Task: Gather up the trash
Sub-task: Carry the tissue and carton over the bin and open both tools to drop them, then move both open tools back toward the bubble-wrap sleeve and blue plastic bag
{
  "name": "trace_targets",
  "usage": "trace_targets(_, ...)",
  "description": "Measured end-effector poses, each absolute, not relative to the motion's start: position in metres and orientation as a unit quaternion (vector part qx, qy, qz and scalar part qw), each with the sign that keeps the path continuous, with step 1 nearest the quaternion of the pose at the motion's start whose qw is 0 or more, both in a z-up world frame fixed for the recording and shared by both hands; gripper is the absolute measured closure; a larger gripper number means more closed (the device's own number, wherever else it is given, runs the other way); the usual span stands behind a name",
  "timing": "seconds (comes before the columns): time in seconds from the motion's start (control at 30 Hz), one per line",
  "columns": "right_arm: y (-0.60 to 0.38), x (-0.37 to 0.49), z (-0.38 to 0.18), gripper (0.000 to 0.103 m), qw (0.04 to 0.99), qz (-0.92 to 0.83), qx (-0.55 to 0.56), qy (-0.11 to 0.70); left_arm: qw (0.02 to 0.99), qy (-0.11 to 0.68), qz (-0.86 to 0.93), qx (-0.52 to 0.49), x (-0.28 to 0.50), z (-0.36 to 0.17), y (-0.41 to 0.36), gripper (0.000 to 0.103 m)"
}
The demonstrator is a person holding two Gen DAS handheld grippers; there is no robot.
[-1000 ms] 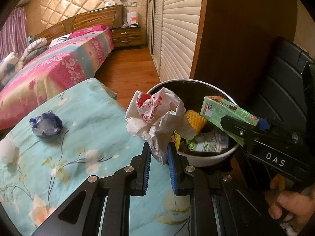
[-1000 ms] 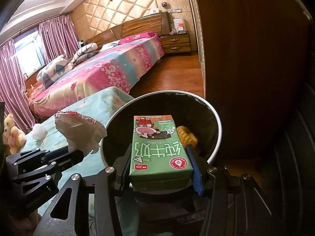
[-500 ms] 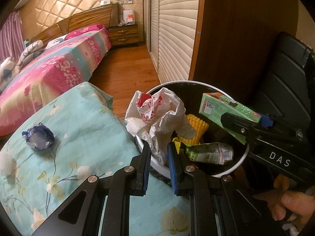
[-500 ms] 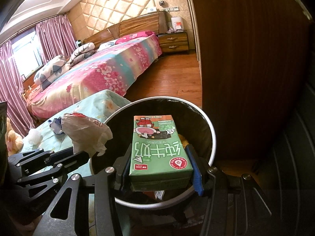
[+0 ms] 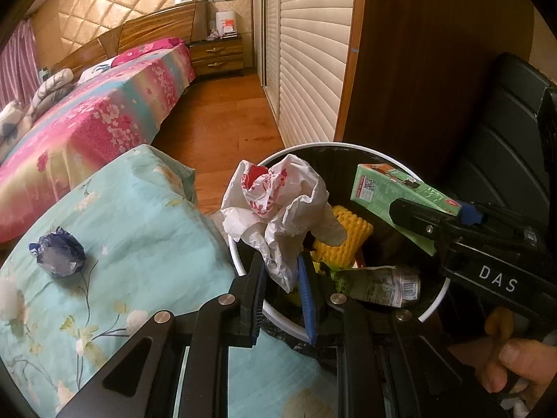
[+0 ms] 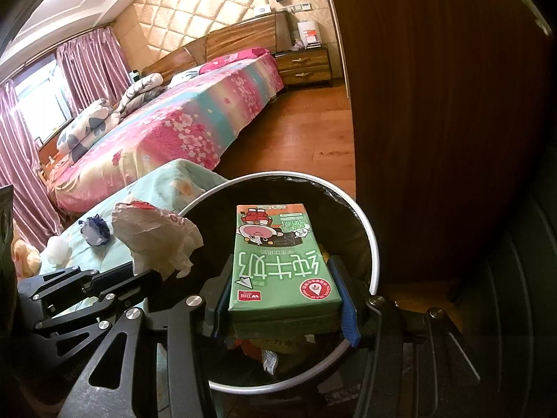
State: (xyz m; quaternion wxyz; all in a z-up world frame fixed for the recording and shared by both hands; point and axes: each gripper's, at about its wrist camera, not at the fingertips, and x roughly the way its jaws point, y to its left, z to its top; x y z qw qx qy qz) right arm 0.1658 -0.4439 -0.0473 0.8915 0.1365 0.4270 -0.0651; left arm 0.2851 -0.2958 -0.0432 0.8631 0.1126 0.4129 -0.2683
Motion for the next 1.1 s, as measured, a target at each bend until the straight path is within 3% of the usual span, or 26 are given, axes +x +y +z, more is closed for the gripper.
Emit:
trace_targets(0.13, -0.449, 0.169, -0.048, 0.051, 0.888, -0.061, 0.156, 0.429, 0.863, 0.415, -0.267, 0.111, 0.286, -0.043, -0.296, 0.076)
trace_targets(0.23, -0.448, 0.169, -0.047, 0.048, 0.888, -0.067, 0.156, 0.427, 0.867, 0.41, -0.263, 0.105, 0.283, -0.04, -0.291, 0.055)
trace_targets(0.4, -0.448, 0.165, -0.043, 0.037, 0.892, -0.067, 0.16, 0.417, 0.871, 0.408, -0.256, 0.092, 0.277, -0.039, -0.276, 0.053)
trace_targets(0.63, -0.432, 0.16, -0.038, 0.013, 0.896, -0.053, 0.17, 0.407, 0.876, 0.415, -0.238, 0.063, 0.265, -0.039, -0.238, 0.045)
trace_targets(1.1, -0.367, 0.155, -0.035, 0.008, 0.904, -0.007, 0.148, 0.401, 0.889, 0.425, -0.17, 0.007, 0.234, -0.043, -0.14, 0.04)
